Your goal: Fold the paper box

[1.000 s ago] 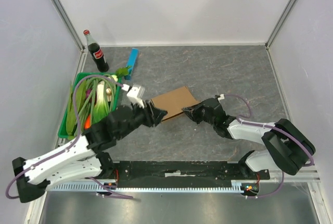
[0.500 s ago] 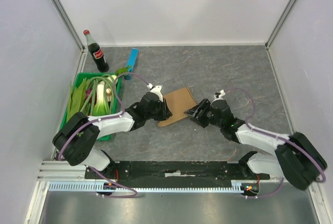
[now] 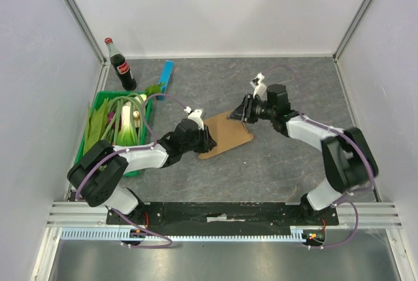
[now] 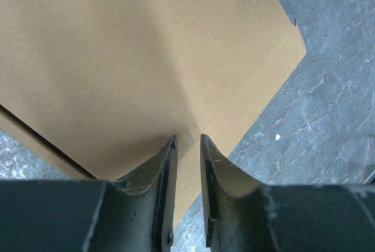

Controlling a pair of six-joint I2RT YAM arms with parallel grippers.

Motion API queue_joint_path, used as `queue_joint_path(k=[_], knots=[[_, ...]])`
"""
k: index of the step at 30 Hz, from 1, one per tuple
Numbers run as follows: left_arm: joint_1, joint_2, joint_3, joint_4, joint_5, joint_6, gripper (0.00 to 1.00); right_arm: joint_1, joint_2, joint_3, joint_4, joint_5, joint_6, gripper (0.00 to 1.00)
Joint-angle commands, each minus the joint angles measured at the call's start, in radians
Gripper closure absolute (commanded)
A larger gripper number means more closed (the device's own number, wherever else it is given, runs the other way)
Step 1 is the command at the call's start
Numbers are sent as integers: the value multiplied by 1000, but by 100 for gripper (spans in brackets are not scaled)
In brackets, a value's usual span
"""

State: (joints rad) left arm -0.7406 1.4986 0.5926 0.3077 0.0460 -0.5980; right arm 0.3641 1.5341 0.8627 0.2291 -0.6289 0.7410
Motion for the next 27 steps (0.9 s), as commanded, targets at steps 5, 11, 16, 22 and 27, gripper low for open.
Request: queue_joint_path(k=[5,11,16,22,27], knots=[[7,25,36,-84,11,78,71,-14,167,-192,308,-138,-29,66],[24,31,16,-82,6,95,70,-57,204,-255,380,-137,-14,65],[32,12,21,-94,12,125,69,-82,33,-205,203,-69,-86,52],[43,14,32,-91,31,138,68,-90,121,-244,225,-58,-126,51],[44,15,32,-87,35,142,67,-90,156,-338,357,-38,-69,51]])
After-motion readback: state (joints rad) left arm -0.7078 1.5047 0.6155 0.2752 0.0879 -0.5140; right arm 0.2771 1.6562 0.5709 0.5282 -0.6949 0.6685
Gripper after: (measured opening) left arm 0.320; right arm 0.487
